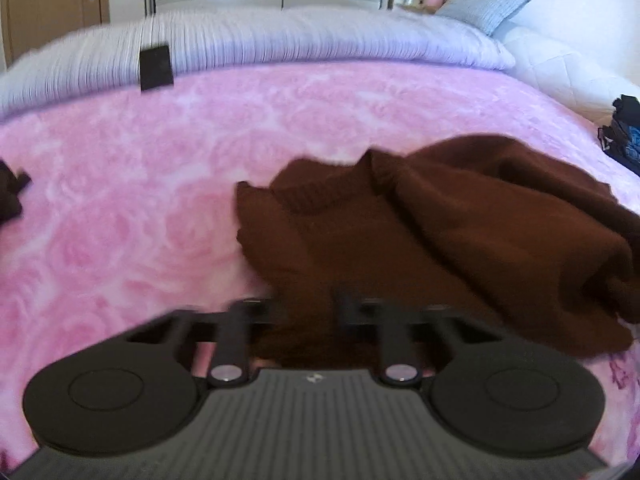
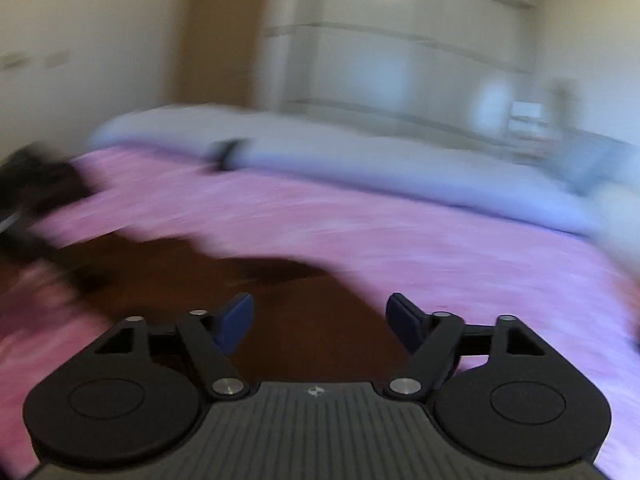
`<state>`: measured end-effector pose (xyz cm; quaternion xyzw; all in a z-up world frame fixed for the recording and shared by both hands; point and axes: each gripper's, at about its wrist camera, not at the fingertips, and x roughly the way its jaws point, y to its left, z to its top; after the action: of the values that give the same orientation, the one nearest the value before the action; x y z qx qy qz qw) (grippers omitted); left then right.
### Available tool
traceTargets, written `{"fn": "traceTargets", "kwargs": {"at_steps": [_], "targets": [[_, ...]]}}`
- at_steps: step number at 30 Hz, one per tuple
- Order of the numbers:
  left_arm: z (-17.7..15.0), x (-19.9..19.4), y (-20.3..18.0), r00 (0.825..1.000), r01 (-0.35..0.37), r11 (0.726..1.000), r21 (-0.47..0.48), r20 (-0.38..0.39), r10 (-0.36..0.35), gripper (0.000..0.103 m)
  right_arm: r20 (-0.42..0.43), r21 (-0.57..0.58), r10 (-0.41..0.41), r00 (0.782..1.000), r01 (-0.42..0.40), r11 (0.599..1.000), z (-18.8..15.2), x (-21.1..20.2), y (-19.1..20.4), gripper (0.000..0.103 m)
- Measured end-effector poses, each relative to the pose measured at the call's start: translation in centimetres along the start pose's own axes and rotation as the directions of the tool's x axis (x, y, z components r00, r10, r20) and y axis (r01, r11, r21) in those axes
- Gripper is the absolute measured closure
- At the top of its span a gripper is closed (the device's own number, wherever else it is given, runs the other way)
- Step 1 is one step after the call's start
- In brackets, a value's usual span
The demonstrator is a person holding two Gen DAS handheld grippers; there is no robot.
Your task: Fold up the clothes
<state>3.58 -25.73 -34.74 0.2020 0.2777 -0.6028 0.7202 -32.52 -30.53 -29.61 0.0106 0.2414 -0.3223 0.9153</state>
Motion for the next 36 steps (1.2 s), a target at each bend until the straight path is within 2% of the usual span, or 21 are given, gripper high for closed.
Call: {"fn": "traceTargets", "kwargs": {"at_steps": [1,4,7,9,10,11,12,13,14,16,19,21,23,24,27,32,36], "targets": [[0.2,-0.9,0.1,1.000,0.006,1.000,0.000,0.025,-0.006,0.096,-0.014,-0.049,0.067,0.998,-0.067,0.997,-0.1,0.5,1.4,0.023],[0.7,-3.8,1.2,0.994,0.025,0.999,-0.024,0.103,-0.022,0.096,-0.087,-0.193,0.155,0.984,-0.170,0.967,-1.0,1.9,5.2,0.019],[0.8,-6.1,2.0,0.987,0.071,0.997,-0.041,0.149,-0.064,0.096,-0.144,-0.290,0.158,0.977,-0.194,0.937,-2.0,3.4,8.1,0.019],[0.4,-6.7,2.1,0.986,0.085,0.996,-0.027,0.148,-0.081,0.096,-0.171,-0.379,0.113,0.979,-0.171,0.910,-2.9,4.5,9.7,0.025],[0.2,-6.9,2.1,0.987,0.084,0.996,-0.015,0.140,-0.081,0.096,-0.180,-0.427,0.082,0.980,-0.153,0.891,-3.0,5.2,10.0,0.042],[-0.1,-6.8,2.2,0.989,0.074,0.997,-0.005,0.127,-0.073,0.096,-0.185,-0.466,0.051,0.981,-0.133,0.875,-3.1,5.9,10.2,0.070],[-0.4,-6.7,2.3,0.992,0.065,0.998,-0.002,0.112,-0.064,0.094,-0.181,-0.481,0.018,0.983,-0.104,0.871,-3.1,6.0,10.2,0.086],[-0.7,-6.7,2.6,0.994,0.053,0.999,-0.007,0.099,-0.052,0.094,-0.173,-0.475,-0.005,0.985,-0.079,0.876,-2.9,5.9,10.0,0.093],[-1.0,-6.7,2.9,0.996,0.039,0.999,-0.022,0.087,-0.037,0.091,-0.174,-0.447,0.005,0.985,-0.083,0.891,-2.5,5.6,9.5,0.095],[-1.8,-7.2,3.6,0.997,0.012,0.998,-0.062,0.074,-0.007,0.092,-0.173,-0.373,0.040,0.984,-0.103,0.922,-1.5,3.6,8.7,0.096],[-2.9,-8.9,4.4,0.997,-0.001,0.992,-0.124,0.074,0.010,0.075,-0.183,-0.278,0.133,0.974,-0.181,0.943,-0.5,-0.5,8.3,0.095],[-3.6,-10.1,4.1,0.997,0.009,0.989,-0.150,0.077,0.002,0.063,-0.197,-0.220,0.214,0.957,-0.256,0.941,-0.1,-3.3,8.5,0.095],[-4.3,-11.2,3.6,0.995,0.058,0.980,-0.191,0.086,-0.042,0.056,-0.218,-0.234,0.253,0.943,-0.302,0.924,-1.0,-5.2,9.7,0.095],[-4.7,-11.6,3.2,0.994,0.089,0.973,-0.212,0.088,-0.071,0.049,-0.231,-0.241,0.265,0.936,-0.319,0.917,-1.5,-6.0,10.2,0.095],[-5.4,-11.8,1.0,0.987,0.154,0.958,-0.243,0.078,-0.139,0.039,-0.265,-0.237,0.278,0.923,-0.342,0.909,-3.0,-7.7,11.3,0.095],[-6.7,-11.0,-2.3,0.980,0.199,0.944,-0.262,0.038,-0.195,0.030,-0.301,-0.177,0.286,0.910,-0.348,0.921,-4.4,-9.5,10.9,0.094],[-7.4,-9.1,-3.9,0.972,0.224,0.933,-0.281,-0.010,-0.236,0.029,-0.315,-0.145,0.283,0.906,-0.341,0.929,-5.0,-9.5,9.9,0.093]]}}
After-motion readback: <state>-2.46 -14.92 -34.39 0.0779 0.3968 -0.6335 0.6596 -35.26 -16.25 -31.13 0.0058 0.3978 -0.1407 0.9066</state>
